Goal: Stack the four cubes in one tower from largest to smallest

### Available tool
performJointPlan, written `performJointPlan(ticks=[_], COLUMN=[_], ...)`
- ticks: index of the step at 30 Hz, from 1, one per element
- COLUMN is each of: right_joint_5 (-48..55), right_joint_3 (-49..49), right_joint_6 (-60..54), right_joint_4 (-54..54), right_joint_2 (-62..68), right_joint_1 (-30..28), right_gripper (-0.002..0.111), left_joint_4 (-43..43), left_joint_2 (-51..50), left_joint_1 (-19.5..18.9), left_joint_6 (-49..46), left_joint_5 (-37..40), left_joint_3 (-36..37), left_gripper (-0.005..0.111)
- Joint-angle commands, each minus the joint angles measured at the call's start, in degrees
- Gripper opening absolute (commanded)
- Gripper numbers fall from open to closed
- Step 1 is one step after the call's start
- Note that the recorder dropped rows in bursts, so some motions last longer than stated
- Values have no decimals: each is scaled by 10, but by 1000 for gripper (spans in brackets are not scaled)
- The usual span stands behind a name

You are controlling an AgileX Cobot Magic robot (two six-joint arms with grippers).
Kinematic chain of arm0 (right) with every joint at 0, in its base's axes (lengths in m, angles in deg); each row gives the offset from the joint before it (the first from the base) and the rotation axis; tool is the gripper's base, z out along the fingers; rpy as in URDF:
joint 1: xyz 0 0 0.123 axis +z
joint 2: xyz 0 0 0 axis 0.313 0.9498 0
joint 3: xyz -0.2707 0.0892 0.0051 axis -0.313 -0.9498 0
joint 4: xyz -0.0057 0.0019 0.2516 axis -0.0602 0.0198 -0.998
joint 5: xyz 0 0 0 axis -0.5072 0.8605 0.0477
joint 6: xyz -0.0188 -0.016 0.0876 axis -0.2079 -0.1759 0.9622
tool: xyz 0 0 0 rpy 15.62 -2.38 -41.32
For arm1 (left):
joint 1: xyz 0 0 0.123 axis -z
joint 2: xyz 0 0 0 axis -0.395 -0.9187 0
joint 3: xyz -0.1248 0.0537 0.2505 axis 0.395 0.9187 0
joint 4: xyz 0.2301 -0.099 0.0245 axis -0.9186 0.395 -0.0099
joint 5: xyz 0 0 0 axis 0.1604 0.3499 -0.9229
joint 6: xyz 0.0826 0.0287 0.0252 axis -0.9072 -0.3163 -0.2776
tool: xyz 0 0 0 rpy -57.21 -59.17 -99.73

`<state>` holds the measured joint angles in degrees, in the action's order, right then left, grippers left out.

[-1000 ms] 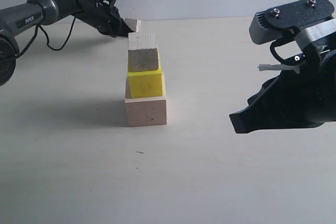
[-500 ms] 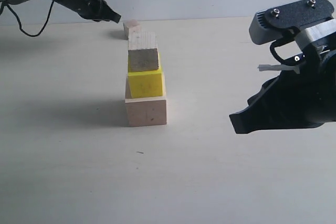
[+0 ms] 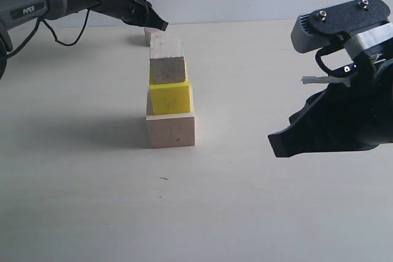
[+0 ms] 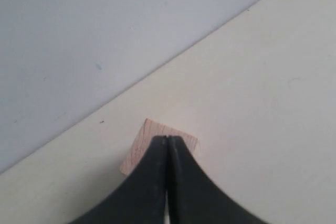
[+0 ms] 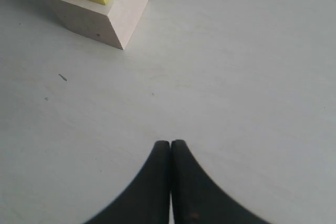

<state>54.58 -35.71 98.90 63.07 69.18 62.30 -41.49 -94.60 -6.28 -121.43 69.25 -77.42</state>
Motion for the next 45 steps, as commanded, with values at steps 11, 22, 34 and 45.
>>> performJointPlan(ticks=[11,22,34,45], right_joint_5=[-3,-3,-3,1], right_joint_3=[-2,-2,-2,-2], right_joint_6=[-7,-7,-7,-7], right_joint_4=[-2,-2,-2,-3], right_joint_2=[-4,-4,-4,-4], right_joint_1=[0,0,0,0], right_gripper=[0,0,0,0], left_joint_4=[4,-4,-31,-30], left_joint_2=[-44,-46,-33,-7], left_joint_1=[1,1,0,-27], left_joint_6=[-3,-3,6,8], left_joint_5=[-45,-7,45,65], left_joint_3=[-15,-15,-11,38], left_gripper=[0,0,0,0])
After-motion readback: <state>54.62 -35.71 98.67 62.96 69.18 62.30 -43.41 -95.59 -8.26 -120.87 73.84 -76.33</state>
